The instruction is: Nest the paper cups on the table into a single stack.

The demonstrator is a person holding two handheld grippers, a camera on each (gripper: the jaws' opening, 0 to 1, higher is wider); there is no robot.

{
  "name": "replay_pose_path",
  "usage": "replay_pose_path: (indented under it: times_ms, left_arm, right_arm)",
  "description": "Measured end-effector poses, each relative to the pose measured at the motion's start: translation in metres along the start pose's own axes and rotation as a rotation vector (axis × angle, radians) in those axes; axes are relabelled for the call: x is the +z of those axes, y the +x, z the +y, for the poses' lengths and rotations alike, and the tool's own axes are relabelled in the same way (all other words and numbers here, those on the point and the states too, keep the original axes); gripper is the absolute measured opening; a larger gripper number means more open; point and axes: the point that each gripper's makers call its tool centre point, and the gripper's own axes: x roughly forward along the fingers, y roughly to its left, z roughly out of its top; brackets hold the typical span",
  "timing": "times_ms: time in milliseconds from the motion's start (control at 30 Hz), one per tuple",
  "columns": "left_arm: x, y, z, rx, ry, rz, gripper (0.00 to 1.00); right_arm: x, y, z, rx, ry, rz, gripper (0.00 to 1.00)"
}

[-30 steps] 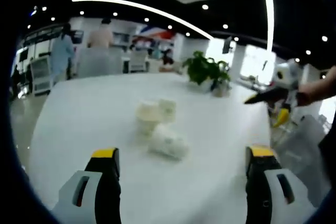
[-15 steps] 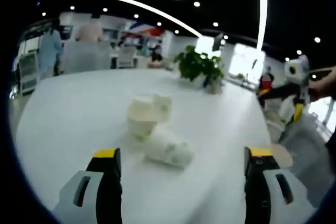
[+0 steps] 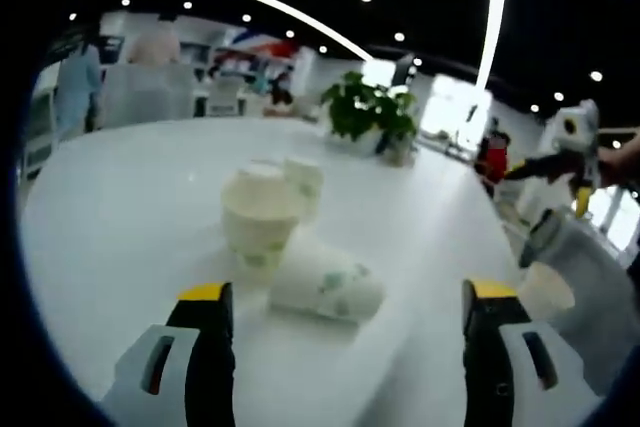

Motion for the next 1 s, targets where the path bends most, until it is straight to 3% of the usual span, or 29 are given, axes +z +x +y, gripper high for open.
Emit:
replay_pose_path:
  times_ms: [367,567,767,1000]
  left_arm:
    - [-0.008,0.017,-0.003,-0.073,0.003,0.038,0.94]
    - [-0.007,0.02,-0.011,-0.106,0.013,0.041,0.91]
    - [-0.02,0.018,-0.02,-0.14,0.015,0.081,0.85]
    - [-0.027,0.016,-0.023,-0.154,-0.012,0.083,0.78]
  right_arm:
    - [-0.007,-0.01,-0.009,-0.036,0.007,0.027,0.96]
    - [-0.008,-0.011,-0.01,-0.048,0.011,0.027,0.95]
    - [-0.008,-0.008,-0.008,-0.041,0.008,0.032,0.95]
    - [-0.007,-0.008,-0.015,-0.055,0.031,0.022,0.95]
